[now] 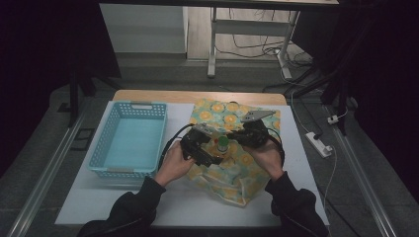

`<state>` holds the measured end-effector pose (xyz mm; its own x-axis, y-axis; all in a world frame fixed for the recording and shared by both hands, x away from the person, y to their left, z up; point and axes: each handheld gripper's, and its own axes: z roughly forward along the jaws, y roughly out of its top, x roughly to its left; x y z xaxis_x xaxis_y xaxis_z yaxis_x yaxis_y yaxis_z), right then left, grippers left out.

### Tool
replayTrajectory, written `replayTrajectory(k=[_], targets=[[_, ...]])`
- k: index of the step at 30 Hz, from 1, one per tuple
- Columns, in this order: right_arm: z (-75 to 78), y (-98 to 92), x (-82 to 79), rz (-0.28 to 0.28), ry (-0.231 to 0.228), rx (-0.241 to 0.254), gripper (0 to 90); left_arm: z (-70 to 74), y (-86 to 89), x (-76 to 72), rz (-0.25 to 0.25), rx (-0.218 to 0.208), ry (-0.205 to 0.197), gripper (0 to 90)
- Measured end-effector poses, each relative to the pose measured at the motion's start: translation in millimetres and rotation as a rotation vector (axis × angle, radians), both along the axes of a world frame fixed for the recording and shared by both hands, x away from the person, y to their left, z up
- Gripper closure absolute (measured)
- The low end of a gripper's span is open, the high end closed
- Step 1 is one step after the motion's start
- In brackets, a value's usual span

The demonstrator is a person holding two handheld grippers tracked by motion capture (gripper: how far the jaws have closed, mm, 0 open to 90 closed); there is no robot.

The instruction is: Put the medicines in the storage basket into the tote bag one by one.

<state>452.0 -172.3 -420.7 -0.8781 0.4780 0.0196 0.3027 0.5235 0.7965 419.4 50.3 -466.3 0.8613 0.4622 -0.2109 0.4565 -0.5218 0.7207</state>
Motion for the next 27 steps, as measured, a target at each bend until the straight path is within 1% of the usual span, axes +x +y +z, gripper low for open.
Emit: replayTrajectory(k=[5,7,10,14,16,18,22,27], targets=[[-0.2,0.5,-0.3,0.003,0.001,0.0,89.0,-0.4,-0.5,-7.6,-0.02,0.017,-0.002,0.0],[-0.5,0.5,-0.4,0.002,0.0,0.0,89.0,-0.6,-0.1,-11.0,-0.023,0.016,-0.024,0.1],[-0.6,0.2,-0.5,0.002,0.001,0.0,89.0,-0.1,0.0,-15.8,-0.028,0.015,-0.043,0.3],[-0.2,-0.1,-0.8,0.003,0.001,0.0,89.0,-1.6,-0.3,-22.6,-0.027,0.014,-0.054,0.1],[-0.2,-0.1,-0.9,0.003,0.001,0.0,89.0,-3.9,-0.4,-25.7,-0.03,0.02,-0.052,0.0],[-0.1,-0.2,-1.0,0.003,0.001,-0.002,89.0,-6.3,0.1,-28.7,-0.026,0.03,-0.059,0.0],[0.2,-0.2,-1.4,0.004,0.0,0.0,89.0,-11.2,2.9,-32.9,-0.016,0.022,-0.048,0.0],[0.5,-0.2,-1.7,0.005,-0.001,0.0,89.0,-17.2,4.1,-38.4,-0.029,0.027,-0.029,0.0]])
